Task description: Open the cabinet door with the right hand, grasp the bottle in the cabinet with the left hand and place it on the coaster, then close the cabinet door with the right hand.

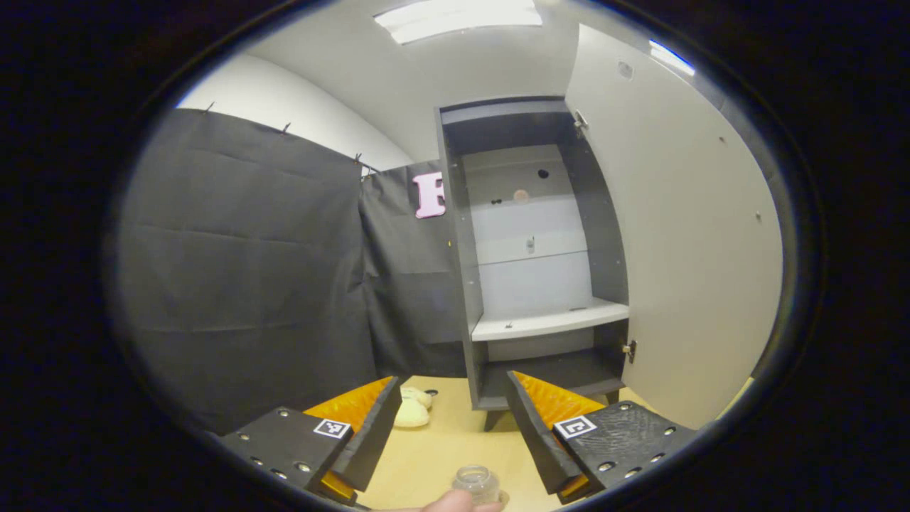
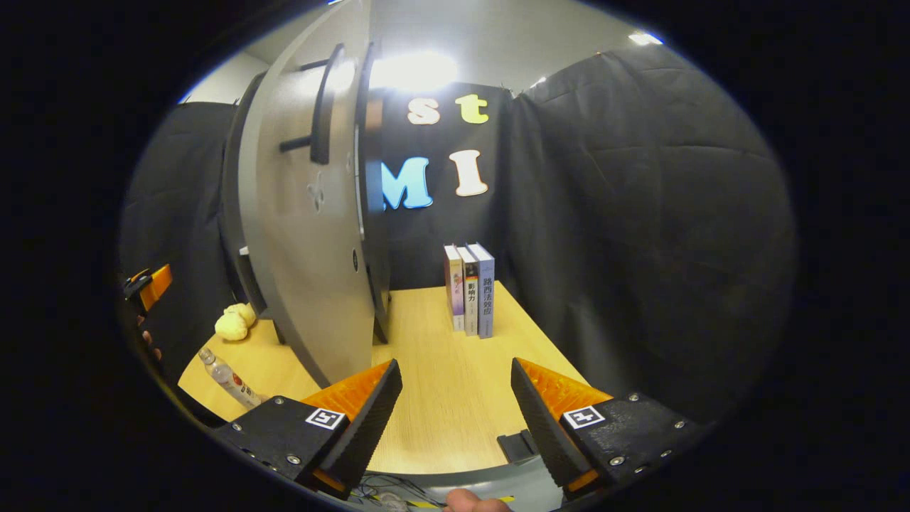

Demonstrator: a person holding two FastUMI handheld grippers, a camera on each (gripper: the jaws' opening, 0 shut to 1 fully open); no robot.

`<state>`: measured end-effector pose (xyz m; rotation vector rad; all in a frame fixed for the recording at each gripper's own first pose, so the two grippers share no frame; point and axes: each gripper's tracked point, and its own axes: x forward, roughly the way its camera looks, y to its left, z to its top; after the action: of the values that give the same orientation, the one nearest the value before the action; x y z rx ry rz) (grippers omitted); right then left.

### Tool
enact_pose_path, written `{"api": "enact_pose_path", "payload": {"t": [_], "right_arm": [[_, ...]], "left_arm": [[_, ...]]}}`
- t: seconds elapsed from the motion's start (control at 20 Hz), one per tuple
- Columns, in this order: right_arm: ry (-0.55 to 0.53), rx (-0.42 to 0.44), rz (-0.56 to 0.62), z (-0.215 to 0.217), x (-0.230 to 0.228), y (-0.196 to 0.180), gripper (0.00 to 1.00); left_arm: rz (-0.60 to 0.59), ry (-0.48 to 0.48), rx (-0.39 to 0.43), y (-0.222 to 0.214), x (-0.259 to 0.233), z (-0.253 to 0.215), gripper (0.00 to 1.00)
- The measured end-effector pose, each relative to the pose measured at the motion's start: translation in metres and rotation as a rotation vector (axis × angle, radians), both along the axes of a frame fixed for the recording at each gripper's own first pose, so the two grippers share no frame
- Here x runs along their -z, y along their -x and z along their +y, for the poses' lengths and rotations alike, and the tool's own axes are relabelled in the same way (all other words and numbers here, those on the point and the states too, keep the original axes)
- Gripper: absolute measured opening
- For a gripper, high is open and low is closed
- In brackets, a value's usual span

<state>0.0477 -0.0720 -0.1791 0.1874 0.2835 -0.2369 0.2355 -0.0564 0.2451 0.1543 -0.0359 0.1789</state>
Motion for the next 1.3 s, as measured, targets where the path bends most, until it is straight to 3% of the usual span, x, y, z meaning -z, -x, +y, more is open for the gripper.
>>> {"api": "enact_pose_path", "payload": {"t": [0.25, 0.4, 0.55, 0.65, 0.8, 1.1, 1.15, 1.2, 1.3], "right_arm": [[-0.028, 0.066, -0.099, -0.024, -0.064, -0.020, 0.95], [-0.013, 0.080, -0.178, -0.025, -0.109, -0.032, 0.92], [-0.043, 0.040, -0.265, -0.006, -0.146, -0.042, 0.92], [-0.039, -0.018, -0.284, 0.012, -0.149, -0.052, 0.94], [0.016, 0.014, -0.287, 0.007, -0.148, -0.053, 0.93], [-0.001, 0.062, -0.293, 0.015, -0.147, -0.049, 0.92], [0.003, 0.072, -0.298, 0.019, -0.148, -0.049, 0.87], [0.010, 0.072, -0.304, 0.026, -0.150, -0.047, 0.92], [0.007, 0.054, -0.315, 0.045, -0.150, -0.048, 0.92]], "left_arm": [[0.040, -0.031, 0.033, 0.003, -0.043, -0.014, 0.86], [0.027, 0.009, 0.114, -0.001, -0.066, -0.038, 0.87], [0.016, 0.039, 0.207, -0.003, -0.083, -0.056, 0.88], [0.004, 0.026, 0.246, -0.003, -0.093, -0.061, 0.88], [-0.009, 0.004, 0.259, -0.008, -0.098, -0.059, 0.88], [0.028, 0.035, 0.252, -0.021, -0.080, -0.031, 0.86], [0.025, 0.041, 0.243, -0.026, -0.082, -0.022, 0.88], [0.019, 0.048, 0.231, -0.032, -0.084, -0.011, 0.88], [0.009, 0.068, 0.214, -0.047, -0.083, 0.008, 0.88]]}}
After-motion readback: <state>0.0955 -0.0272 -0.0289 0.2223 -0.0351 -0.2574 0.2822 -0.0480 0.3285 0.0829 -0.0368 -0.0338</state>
